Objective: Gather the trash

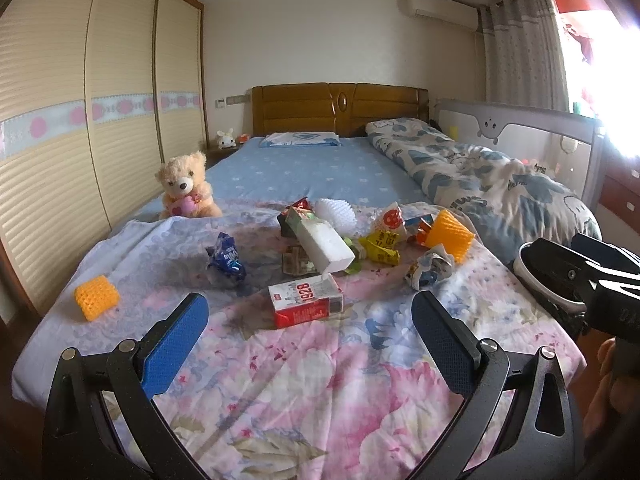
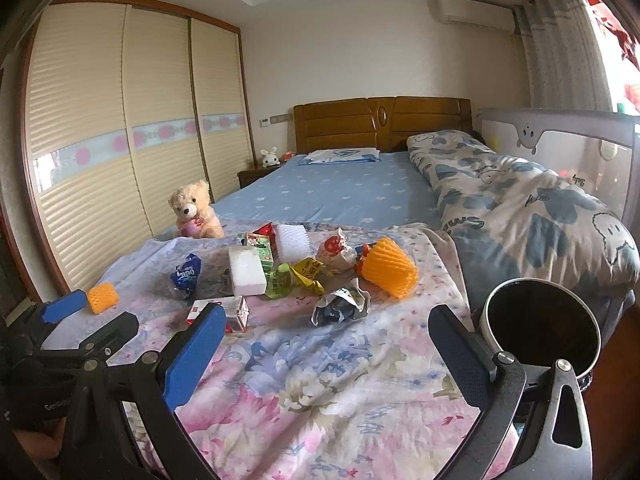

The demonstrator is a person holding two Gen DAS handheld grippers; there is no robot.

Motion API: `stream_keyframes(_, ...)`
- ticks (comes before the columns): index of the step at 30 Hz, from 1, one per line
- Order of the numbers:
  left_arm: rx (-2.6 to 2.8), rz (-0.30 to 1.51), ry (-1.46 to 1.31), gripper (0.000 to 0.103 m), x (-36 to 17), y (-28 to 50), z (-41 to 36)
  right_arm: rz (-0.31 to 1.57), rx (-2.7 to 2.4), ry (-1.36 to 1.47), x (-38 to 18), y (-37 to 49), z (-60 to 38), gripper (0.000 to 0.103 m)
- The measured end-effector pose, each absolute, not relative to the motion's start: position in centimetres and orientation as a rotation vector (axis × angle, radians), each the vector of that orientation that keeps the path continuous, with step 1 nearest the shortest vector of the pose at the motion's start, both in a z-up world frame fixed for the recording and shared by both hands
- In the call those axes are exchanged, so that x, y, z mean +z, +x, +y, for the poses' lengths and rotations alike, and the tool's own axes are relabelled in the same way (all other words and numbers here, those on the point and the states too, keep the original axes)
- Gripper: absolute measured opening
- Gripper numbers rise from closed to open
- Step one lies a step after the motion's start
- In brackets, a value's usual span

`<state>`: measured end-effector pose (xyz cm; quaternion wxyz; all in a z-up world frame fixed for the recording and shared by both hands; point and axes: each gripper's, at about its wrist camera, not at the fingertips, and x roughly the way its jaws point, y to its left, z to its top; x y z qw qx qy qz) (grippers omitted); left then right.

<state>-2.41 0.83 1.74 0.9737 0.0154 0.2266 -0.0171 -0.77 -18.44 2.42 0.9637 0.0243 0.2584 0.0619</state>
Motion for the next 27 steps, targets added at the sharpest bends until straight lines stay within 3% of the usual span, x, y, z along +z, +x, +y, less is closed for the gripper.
stream_keyframes(27, -0.039, 0.464, 0.044, 0.103, 1.34, -2.04, 0.31, 0.535, 0.13, 0.073, 2.07, -0.72, -18.5, 0.102)
